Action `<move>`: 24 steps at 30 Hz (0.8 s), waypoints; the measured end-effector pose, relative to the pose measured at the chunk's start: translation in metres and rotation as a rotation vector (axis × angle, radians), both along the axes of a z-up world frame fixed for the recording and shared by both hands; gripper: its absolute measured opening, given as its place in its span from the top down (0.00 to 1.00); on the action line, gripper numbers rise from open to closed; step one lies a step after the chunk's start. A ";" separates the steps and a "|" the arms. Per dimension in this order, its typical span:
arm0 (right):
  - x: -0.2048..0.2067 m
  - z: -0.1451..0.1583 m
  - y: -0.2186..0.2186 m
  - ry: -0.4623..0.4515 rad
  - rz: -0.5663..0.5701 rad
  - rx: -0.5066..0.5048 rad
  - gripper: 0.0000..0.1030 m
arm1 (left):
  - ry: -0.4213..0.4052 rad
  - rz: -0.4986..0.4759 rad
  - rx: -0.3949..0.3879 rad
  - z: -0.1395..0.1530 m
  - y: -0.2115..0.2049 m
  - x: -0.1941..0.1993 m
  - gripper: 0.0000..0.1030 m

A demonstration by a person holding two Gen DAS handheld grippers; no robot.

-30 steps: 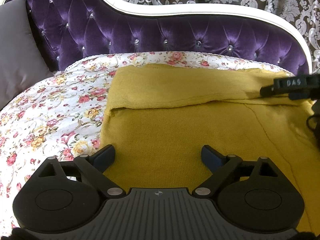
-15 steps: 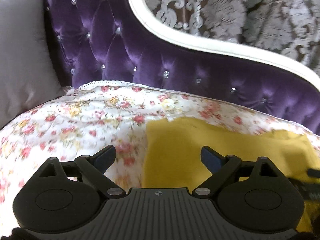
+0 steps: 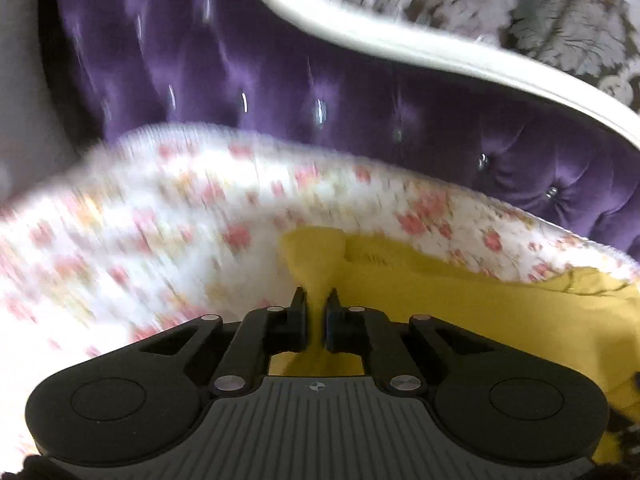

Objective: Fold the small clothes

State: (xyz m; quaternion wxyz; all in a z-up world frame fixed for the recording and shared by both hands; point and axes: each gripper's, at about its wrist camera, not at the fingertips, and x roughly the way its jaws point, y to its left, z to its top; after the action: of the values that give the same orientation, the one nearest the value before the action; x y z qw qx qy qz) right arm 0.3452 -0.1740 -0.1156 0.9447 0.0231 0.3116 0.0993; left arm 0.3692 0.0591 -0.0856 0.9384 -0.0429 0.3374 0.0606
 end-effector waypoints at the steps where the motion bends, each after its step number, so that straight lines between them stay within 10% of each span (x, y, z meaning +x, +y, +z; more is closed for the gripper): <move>1: 0.000 0.000 -0.001 -0.002 -0.002 0.007 0.00 | -0.046 -0.019 0.056 0.003 -0.005 -0.008 0.92; 4: 0.001 0.000 -0.003 0.004 -0.005 0.020 0.00 | -0.043 -0.009 0.178 -0.005 -0.009 -0.007 0.91; 7: 0.002 -0.001 0.000 0.008 -0.002 0.004 0.00 | 0.046 0.035 0.074 -0.026 0.011 0.003 0.86; 10: 0.003 -0.002 0.000 0.014 -0.001 0.003 0.00 | 0.021 0.084 0.051 -0.026 0.023 -0.001 0.55; 15: 0.003 -0.003 0.002 0.016 0.000 -0.010 0.00 | 0.014 0.116 -0.077 -0.016 0.044 -0.013 0.33; 24: 0.004 -0.004 0.004 0.020 0.003 -0.033 0.00 | -0.025 0.081 -0.128 0.014 0.036 -0.068 0.18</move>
State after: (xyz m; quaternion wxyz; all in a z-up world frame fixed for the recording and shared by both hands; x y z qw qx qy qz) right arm 0.3490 -0.1698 -0.1193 0.9417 0.0080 0.3224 0.0954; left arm 0.3015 0.0951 -0.0720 0.9346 -0.1174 0.3269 0.0764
